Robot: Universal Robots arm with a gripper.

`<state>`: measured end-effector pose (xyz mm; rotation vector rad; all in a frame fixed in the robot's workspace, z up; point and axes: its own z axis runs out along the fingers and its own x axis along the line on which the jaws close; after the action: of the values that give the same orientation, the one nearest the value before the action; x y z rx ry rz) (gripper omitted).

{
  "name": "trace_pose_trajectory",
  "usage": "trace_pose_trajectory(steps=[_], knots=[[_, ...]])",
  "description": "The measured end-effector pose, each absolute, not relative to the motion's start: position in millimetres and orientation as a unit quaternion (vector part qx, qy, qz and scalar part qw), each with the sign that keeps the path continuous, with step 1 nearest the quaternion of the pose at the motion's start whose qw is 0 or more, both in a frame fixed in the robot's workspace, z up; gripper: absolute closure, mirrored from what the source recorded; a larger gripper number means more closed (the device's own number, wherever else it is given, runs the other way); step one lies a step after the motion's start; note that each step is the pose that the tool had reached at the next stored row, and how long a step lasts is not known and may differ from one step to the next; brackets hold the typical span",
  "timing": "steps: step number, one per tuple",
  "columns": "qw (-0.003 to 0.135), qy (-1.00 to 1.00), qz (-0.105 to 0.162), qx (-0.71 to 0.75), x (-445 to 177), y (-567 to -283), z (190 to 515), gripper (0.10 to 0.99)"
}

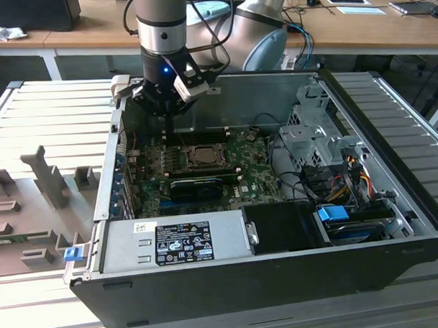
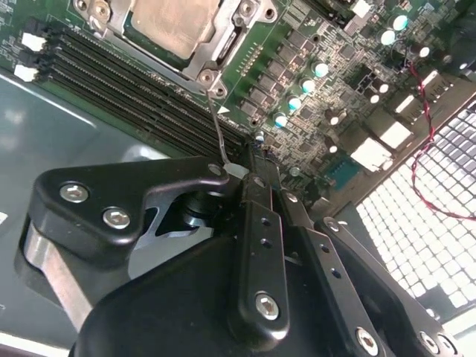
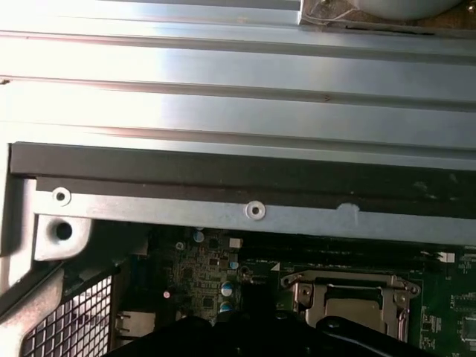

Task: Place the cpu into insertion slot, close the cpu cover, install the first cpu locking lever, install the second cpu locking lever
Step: 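Install the first cpu locking lever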

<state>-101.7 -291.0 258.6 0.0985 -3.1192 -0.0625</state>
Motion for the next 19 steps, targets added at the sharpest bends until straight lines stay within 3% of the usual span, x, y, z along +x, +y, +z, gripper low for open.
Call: trace_pose_trajectory(steps=[19], knots=[[0.010,-0.999,-0.020,0.032,-89,-291,259,0.980]])
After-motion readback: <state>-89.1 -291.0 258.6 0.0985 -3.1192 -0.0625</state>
